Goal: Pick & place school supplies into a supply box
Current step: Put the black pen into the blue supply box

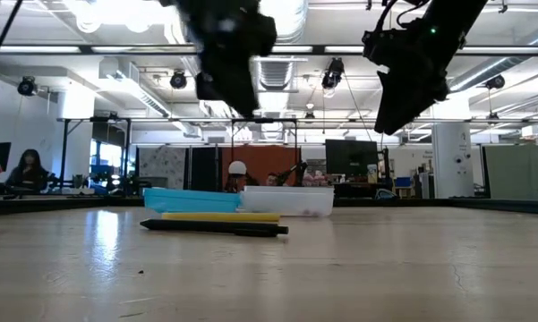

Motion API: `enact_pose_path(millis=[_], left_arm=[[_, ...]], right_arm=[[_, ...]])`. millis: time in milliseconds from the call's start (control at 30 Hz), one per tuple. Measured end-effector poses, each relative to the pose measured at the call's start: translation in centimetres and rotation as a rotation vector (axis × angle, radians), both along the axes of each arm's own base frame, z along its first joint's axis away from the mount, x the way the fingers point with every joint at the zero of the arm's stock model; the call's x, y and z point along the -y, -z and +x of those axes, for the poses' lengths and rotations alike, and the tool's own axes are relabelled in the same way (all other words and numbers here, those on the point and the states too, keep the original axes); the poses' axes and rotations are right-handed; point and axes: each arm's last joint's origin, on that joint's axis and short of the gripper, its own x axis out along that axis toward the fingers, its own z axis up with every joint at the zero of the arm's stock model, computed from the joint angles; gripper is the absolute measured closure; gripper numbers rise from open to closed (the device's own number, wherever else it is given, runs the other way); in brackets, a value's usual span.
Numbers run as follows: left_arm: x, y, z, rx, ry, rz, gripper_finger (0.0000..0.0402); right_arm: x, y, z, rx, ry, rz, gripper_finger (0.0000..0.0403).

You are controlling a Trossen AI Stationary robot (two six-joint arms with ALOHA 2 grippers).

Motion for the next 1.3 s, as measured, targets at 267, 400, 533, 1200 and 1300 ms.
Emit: enact_pose_path(millis=[267, 400, 533, 1200, 1300], left_arm=[[10.2, 7.5, -2.9, 0.113, 0.534, 0.182, 0.031], [11.6, 10.3, -3.8, 0.063, 0.496, 0.318, 0.031], [11.2, 11.0, -3.2, 0.05, 0.429, 0.323, 0.031], [10.1, 13.2, -3.3, -0.113, 0.321, 0.149, 0.039], [9.6, 11.1, -4.4, -0.105, 0.168, 0.058, 0.0392]], right_arm=[[0.0, 0.2, -0.1, -0.042, -0.074, -0.029, 0.0199], [0.0, 0.2, -0.1, -0.039, -0.072, -0.028, 0.0199], [0.0, 0.2, -0.1, -0.038, -0.071, -0.028, 0.0199], [-0.9, -0.2, 2.9, 0.124, -0.379, 0.021, 0.02], [-1.3, 0.2, 3.6, 0.109, -0.497, 0.043, 0.02]])
